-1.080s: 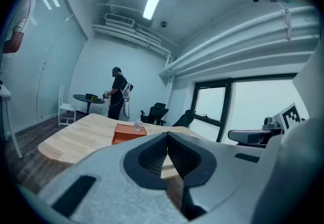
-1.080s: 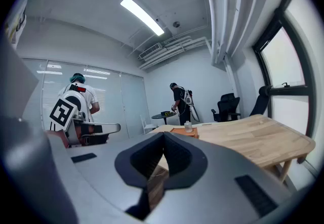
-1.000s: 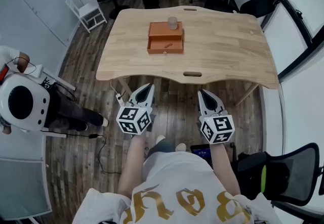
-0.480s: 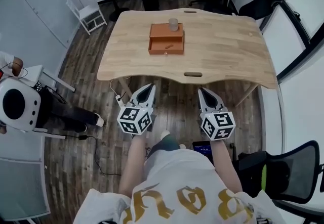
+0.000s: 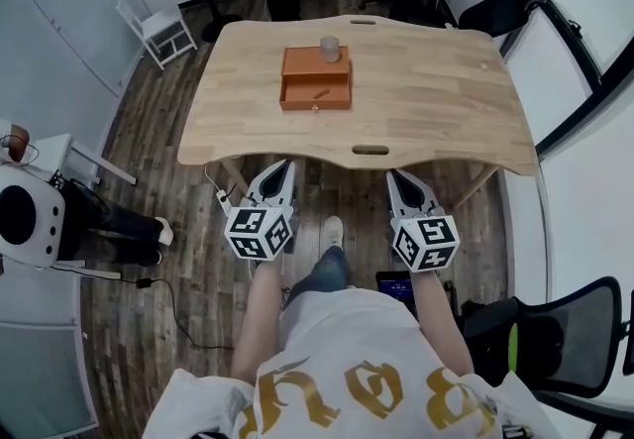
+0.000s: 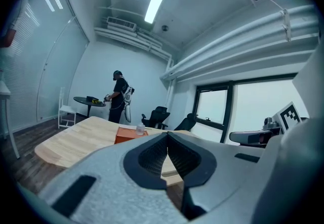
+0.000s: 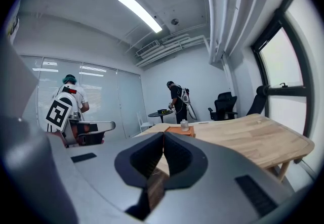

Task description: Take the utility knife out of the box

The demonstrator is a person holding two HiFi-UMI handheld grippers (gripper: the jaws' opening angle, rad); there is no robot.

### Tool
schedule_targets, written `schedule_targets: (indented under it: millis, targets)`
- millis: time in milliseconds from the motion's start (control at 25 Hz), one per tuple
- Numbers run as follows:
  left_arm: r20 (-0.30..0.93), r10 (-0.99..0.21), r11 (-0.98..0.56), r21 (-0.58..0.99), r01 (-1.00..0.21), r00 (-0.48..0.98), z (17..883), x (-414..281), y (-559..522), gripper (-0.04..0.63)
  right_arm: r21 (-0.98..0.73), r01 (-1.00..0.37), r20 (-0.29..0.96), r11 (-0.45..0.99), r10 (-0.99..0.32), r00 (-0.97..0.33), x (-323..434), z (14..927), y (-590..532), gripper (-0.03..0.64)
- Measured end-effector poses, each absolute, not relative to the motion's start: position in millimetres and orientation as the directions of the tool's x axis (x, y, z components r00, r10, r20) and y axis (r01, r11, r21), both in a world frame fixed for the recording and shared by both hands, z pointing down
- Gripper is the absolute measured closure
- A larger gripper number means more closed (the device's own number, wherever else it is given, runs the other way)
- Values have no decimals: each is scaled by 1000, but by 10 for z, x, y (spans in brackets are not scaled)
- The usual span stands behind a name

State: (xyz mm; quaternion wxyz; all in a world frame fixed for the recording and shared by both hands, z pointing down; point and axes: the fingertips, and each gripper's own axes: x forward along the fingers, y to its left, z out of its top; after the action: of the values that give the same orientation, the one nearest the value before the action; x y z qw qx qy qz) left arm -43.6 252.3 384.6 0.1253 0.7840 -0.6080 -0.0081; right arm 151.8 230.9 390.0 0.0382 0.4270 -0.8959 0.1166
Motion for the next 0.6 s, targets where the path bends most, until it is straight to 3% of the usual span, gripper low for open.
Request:
schedule_targets:
  millis: [600]
  targets:
    - [141,-938,-282,217,-934,316,4006,-880,693,586,-170,-788,251,592,-747,-616,996,4108,493,604]
